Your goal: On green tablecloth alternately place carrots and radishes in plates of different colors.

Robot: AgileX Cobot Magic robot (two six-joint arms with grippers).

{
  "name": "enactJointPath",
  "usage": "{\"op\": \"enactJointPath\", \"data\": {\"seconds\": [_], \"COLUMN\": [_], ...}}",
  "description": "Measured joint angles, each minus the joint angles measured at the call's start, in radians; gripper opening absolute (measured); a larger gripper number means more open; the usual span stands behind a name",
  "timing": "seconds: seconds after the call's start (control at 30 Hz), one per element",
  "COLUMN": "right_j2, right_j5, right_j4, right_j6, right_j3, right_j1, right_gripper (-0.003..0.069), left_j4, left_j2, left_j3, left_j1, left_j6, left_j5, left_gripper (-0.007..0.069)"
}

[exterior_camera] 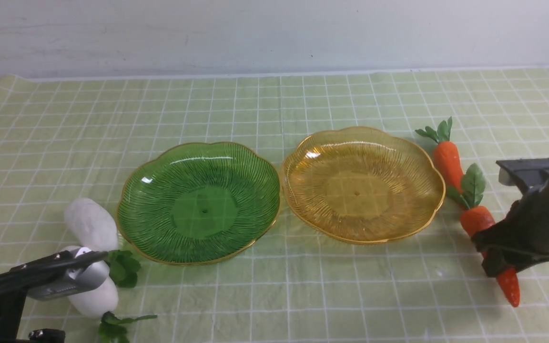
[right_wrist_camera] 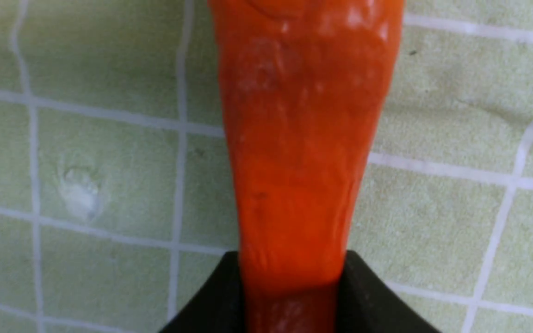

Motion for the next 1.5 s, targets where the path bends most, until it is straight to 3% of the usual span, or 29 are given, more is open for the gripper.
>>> {"op": "enactJointPath", "data": {"seconds": [0.17, 0.33, 0.43, 0.7, 0.9, 0.93, 0.97, 1.1, 1.23, 1.5], "right_j2": [-0.113, -0.216, -0.241, -0.168, -0.061, -0.027, -0.018, 0.061, 0.08, 0.079], "right_j5": [0.162, 0.143, 0.07, -0.144, -0.225, -0.233, -0.234, -0.261, -0.317, -0.488], "right_j4": [0.022, 0.189, 0.445, 0.731, 0.906, 0.947, 0.955, 1.013, 1.018, 1.011], "right_j6": [0.06, 0.02, -0.152, -0.513, -0.664, -0.706, -0.716, -0.775, -0.784, -0.81], "right_j3": [-0.052, -0.06, -0.061, -0.061, -0.061, -0.061, -0.061, -0.061, -0.061, -0.062], "right_j1": [0.0, 0.0, 0.001, 0.002, 0.002, 0.002, 0.002, 0.002, -0.006, -0.084], "right_gripper": [0.0216, 0.0216, 0.0216, 0.0216, 0.0232, 0.0262, 0.0274, 0.0431, 0.0516, 0.0534], "left_j4": [0.0, 0.0, 0.0, 0.0, -0.002, -0.002, -0.002, -0.002, -0.002, -0.001], "left_j2": [0.0, 0.0, 0.0, 0.0, 0.0, 0.0, 0.0, 0.0, 0.0, 0.0], "left_j3": [0.0, 0.0, 0.0, 0.0, 0.0, 0.0, 0.0, 0.0, 0.0, 0.0], "left_j1": [0.0, 0.0, 0.0, 0.0, 0.0, 0.0, 0.0, 0.0, 0.0, 0.0], "left_j6": [-0.025, -0.065, -0.077, -0.081, -0.084, -0.084, -0.084, -0.084, -0.084, -0.084], "left_j5": [-0.001, -0.011, -0.019, -0.041, -0.055, -0.056, -0.056, -0.056, -0.056, -0.06], "left_gripper": [0.0006, 0.0006, 0.0006, 0.0006, 0.0006, 0.0006, 0.0006, 0.0006, 0.0006, 0.0006]}}
